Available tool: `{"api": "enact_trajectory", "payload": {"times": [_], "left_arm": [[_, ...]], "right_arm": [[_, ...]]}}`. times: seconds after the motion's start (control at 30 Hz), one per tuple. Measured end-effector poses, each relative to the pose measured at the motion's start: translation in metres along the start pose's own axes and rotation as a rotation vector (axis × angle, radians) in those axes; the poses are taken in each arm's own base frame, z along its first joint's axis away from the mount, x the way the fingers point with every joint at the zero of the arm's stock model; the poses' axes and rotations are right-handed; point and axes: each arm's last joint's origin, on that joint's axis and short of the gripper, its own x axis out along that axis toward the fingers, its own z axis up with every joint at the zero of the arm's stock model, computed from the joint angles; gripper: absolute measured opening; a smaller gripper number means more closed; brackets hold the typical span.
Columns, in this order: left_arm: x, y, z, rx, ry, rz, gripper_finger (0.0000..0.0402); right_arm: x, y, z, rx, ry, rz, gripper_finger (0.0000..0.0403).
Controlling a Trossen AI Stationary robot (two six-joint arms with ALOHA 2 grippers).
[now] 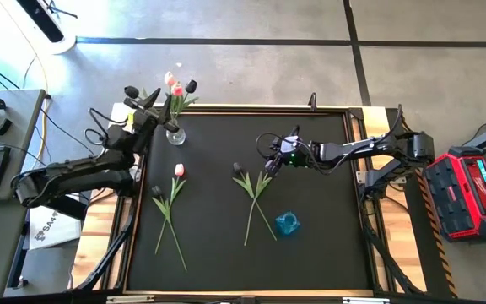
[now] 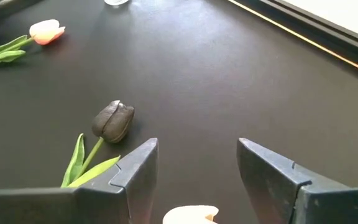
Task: Sort flowers into vase by color
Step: Put the right pink flower into the blue vase
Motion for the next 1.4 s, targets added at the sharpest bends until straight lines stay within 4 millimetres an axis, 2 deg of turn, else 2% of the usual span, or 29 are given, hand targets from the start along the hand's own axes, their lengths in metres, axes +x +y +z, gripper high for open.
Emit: {"api": "enact_trajectory", "payload": {"times": [0.27, 0.43, 0.57, 0.77, 0.97, 1.2, 1.4], "left_arm": [[0.016, -0.007, 0.027, 0.132, 0.21, -0.058, 0.0175], [0.023, -0.009, 0.047, 0.159, 0.29, -0.073, 0.0175], [0.029, -0.006, 0.069, 0.148, 0.341, -0.058, 0.0175], [0.029, -0.005, 0.091, 0.143, 0.428, -0.103, 0.0175], [0.022, -0.009, 0.093, 0.128, 0.521, -0.176, 0.0175], [0.008, -0.017, 0.085, 0.152, 0.629, -0.262, 0.0175], [-0.009, -0.027, 0.079, 0.062, 0.746, -0.367, 0.0174]], "right_arm": [[0.0, 0.0, 0.0, 0.024, -0.001, 0.0, 0.0206], [0.0, 0.0, 0.0, 0.024, 0.0, 0.0, 0.0206], [0.0, 0.0, 0.0, 0.04, 0.002, 0.005, 0.0206], [0.0, 0.0, 0.0, 0.047, 0.003, 0.007, 0.0206], [0.0, 0.0, 0.0, 0.063, 0.003, 0.007, 0.0206], [0.0, 0.001, -0.001, 0.141, 0.033, 0.047, 0.0206], [0.0, 0.002, 0.0, 0.285, 0.03, 0.058, 0.0206]]}}
